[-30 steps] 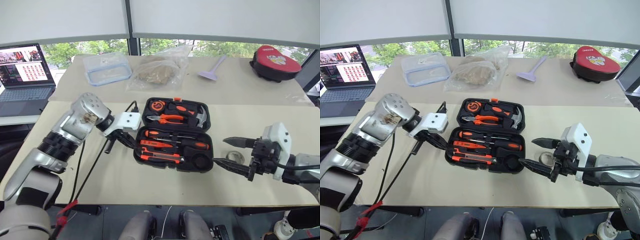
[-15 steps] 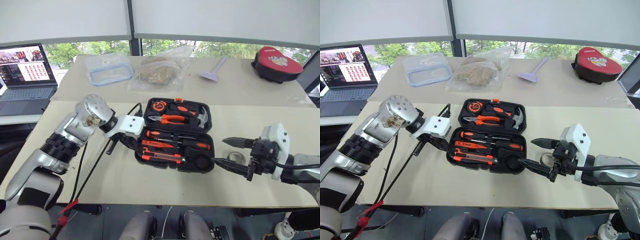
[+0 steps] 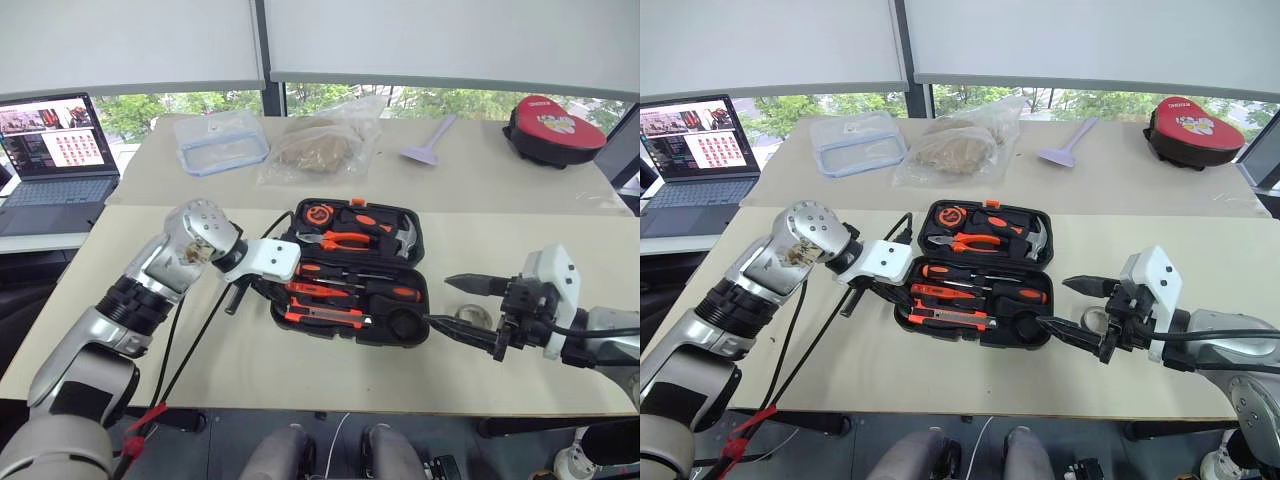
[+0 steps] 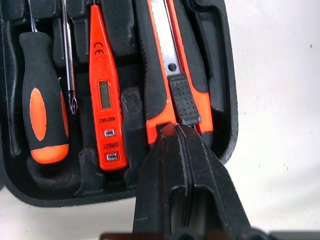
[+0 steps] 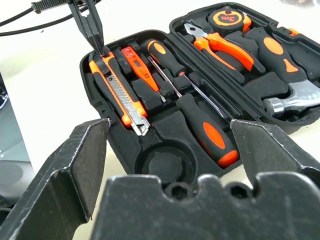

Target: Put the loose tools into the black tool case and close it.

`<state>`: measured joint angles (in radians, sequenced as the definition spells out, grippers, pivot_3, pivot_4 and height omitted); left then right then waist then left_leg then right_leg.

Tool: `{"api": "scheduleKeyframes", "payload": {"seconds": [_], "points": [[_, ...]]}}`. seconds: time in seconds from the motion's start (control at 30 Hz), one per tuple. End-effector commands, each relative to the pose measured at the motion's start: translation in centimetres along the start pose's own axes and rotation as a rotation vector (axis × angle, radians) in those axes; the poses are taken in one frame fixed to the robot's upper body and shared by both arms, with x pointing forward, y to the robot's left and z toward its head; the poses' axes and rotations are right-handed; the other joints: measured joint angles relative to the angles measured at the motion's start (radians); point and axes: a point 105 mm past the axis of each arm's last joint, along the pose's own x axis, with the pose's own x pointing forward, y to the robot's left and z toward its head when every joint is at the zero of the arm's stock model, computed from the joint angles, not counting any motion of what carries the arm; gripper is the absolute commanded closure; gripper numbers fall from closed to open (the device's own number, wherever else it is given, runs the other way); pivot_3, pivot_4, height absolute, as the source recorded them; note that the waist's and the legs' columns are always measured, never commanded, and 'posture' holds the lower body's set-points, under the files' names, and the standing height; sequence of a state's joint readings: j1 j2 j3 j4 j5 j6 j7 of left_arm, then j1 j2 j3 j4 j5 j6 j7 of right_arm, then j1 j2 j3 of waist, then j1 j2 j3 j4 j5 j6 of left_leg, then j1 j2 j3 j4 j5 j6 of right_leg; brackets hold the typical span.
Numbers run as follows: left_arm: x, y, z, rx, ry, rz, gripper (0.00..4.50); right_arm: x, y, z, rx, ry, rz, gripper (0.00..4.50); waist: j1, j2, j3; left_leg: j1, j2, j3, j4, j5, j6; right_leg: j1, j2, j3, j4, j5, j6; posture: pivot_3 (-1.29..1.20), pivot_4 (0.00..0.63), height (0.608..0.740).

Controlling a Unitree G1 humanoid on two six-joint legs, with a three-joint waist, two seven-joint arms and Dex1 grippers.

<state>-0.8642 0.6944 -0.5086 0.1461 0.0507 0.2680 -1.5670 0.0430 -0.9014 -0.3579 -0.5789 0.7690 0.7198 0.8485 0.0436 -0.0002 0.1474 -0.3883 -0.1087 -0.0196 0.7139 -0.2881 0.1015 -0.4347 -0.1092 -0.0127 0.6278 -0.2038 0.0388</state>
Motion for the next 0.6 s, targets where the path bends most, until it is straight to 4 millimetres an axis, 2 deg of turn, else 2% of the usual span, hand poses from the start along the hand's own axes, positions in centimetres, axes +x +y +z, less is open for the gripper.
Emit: {"api": "scheduleKeyframes", "payload": {"seconds": [0.03,0.33,0.5,0.6], "points": [[2.6,-1.2,-1.2,-0.061,0.030,-0.080,4.47,0.0,0.0,1.0,-0.037,-0.024,0.007,0.00,0.000,0.000,0.000,0.000,0.000,0.000,0.000,0.000,0.000,0.000,0.000,0.000,0.000,0.000,0.000,0.00,0.150,0.722],[2.7,-1.1,-1.7,-0.072,0.036,-0.075,4.47,0.1,-0.1,1.1,-0.039,-0.026,0.010,0.00,0.000,0.000,0.000,0.000,0.000,0.000,0.000,0.000,0.000,0.001,0.000,0.000,0.000,0.000,0.000,0.00,0.150,0.722],[0.0,-0.3,-2.4,-0.113,0.031,-0.013,4.47,-0.1,-0.1,1.1,-0.041,-0.020,0.009,0.00,-0.004,0.000,0.000,0.000,0.000,0.000,0.000,0.000,0.000,0.000,0.000,0.000,0.000,0.000,0.000,0.00,0.150,0.722],[-1.7,0.0,-0.9,-0.123,-0.053,0.003,4.47,-0.2,-0.1,1.1,-0.042,-0.018,0.009,0.00,-0.016,-0.001,0.000,-0.001,0.001,0.000,-0.001,0.000,-0.001,-0.001,0.001,0.001,0.001,0.000,0.000,0.00,0.150,0.722]]}}
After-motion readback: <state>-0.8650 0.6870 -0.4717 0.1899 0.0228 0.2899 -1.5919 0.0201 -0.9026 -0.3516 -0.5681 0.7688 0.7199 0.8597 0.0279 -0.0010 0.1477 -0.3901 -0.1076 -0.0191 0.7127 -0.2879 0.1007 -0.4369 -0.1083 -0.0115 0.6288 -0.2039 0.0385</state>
